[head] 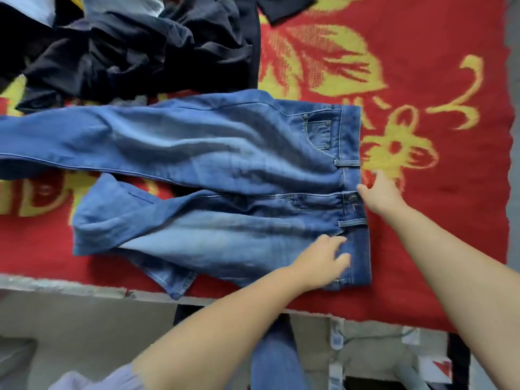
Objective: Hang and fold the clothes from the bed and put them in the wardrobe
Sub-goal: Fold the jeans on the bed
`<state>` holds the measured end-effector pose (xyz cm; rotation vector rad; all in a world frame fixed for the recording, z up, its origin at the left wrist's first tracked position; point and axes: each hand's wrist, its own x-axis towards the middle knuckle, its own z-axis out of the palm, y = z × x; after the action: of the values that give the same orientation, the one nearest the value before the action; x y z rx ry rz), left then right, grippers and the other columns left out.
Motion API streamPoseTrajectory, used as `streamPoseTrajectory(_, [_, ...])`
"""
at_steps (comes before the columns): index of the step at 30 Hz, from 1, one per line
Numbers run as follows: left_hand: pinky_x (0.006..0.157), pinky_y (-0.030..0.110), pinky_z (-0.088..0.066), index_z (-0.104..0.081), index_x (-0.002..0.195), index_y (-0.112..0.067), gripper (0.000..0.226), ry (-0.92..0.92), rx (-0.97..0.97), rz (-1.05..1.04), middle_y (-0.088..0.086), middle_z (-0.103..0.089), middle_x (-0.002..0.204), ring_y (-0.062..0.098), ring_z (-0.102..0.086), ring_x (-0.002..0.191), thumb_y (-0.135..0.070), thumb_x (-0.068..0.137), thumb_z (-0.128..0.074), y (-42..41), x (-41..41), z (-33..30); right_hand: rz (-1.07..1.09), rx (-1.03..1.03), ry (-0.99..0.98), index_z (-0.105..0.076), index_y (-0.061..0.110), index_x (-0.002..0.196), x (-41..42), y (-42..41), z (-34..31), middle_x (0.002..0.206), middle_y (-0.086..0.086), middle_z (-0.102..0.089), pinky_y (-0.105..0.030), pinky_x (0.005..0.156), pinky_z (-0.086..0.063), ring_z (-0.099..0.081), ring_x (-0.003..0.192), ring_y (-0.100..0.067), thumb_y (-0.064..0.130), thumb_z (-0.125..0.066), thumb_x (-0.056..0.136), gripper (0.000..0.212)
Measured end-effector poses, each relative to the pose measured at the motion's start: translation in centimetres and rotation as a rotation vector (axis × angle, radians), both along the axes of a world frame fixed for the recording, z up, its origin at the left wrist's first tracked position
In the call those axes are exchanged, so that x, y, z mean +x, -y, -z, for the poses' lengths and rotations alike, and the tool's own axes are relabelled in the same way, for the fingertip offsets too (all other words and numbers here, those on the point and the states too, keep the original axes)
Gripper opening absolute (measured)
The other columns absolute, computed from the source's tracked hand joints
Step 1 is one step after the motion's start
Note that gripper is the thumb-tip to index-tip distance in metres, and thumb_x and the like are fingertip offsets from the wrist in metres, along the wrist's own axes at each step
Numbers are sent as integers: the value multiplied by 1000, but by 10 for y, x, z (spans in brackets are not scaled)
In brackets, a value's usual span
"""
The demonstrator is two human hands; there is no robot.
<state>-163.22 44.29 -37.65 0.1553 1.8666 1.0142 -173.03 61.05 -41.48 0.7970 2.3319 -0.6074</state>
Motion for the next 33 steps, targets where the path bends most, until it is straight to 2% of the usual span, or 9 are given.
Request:
streamPoseTrajectory(4, [84, 28, -41, -62, 105, -7, 25, -256, -182, -362, 10, -64, 101, 29, -58, 95, 1, 89, -45, 136, 3, -1, -138, 45, -235, -40, 4, 139, 19, 54, -14, 141, -20, -40, -45, 107, -29, -34, 131, -36, 10, -50, 92, 49])
streamPoseTrajectory(8, [88, 40, -40, -55, 105, -5, 26, -390, -532, -524, 15, -58, 103, 33, -54, 99, 5, 82, -47, 254, -9, -8, -459, -169, -313, -50, 1, 131, 23, 131, -34, 135, -17, -48, -40, 106, -32, -43, 127, -33, 1, -48, 91, 40])
streamPoseTrajectory(13, [99, 45, -34, -32, 144, -7, 71, -485, -780, -153, 17, -38, 137, 35, -36, 126, -13, 78, -58, 331, -18, -2, -738, -317, -275, -55, 15, 130, 24, 246, -47, 135, -3, -52, -35, 97, -40, -53, 118, -26, 7, -47, 92, 39])
streamPoseTrajectory(18, [111, 44, -18, -11, 151, -15, 81, -621, -951, 197, 13, -10, 157, 25, -10, 145, -36, 87, -55, 370, -11, 24, -1026, -251, 7, -11, 25, 154, 34, 354, -25, 159, 0, -18, -35, 86, -43, -53, 120, -32, 15, -51, 91, 75])
streamPoseTrajectory(21, [112, 45, -14, -6, 153, -20, 80, -653, -898, 183, 13, -7, 158, 24, -7, 146, -33, 88, -52, 397, -18, 34, -997, -178, 95, -1, 25, 154, 36, 385, -10, 145, -11, -33, -40, 82, -44, -53, 117, -36, 22, -54, 91, 82])
streamPoseTrajectory(23, [114, 52, -7, -3, 153, -21, 84, -717, -813, 225, 12, -4, 159, 24, -4, 147, -32, 87, -53, 412, -20, 37, -971, -79, 131, -20, 24, 150, 33, 395, -8, 131, -12, -43, -40, 80, -44, -55, 112, -36, 25, -53, 92, 67])
streamPoseTrajectory(27, [114, 59, -6, 10, 149, -24, 108, -756, -658, 227, 14, 3, 159, 30, 2, 147, -43, 76, -67, 436, -2, 39, -971, -30, 96, -61, 14, 99, 28, 403, -26, 104, -11, -60, -34, 72, -38, -58, 99, -32, 26, -47, 91, 20])
streamPoseTrajectory(30, [114, 46, -19, 4, 151, -24, 105, -580, -575, -254, 11, -6, 160, 28, -12, 146, -26, 77, -71, 453, 0, 45, -775, -114, 7, -53, 20, 63, 15, 394, -59, 64, 5, -58, -32, 57, -32, -56, 71, -23, 31, -52, 85, 25])
streamPoseTrajectory(33, [86, 19, -44, -45, 137, -16, 49, -81, -160, -950, 5, -59, 126, 23, -54, 114, -9, 90, -57, 454, -27, 50, -667, -154, 55, -52, 23, 54, 10, 378, -86, 43, 8, -48, -27, 49, -29, -50, 50, -5, 48, -56, 84, 39])
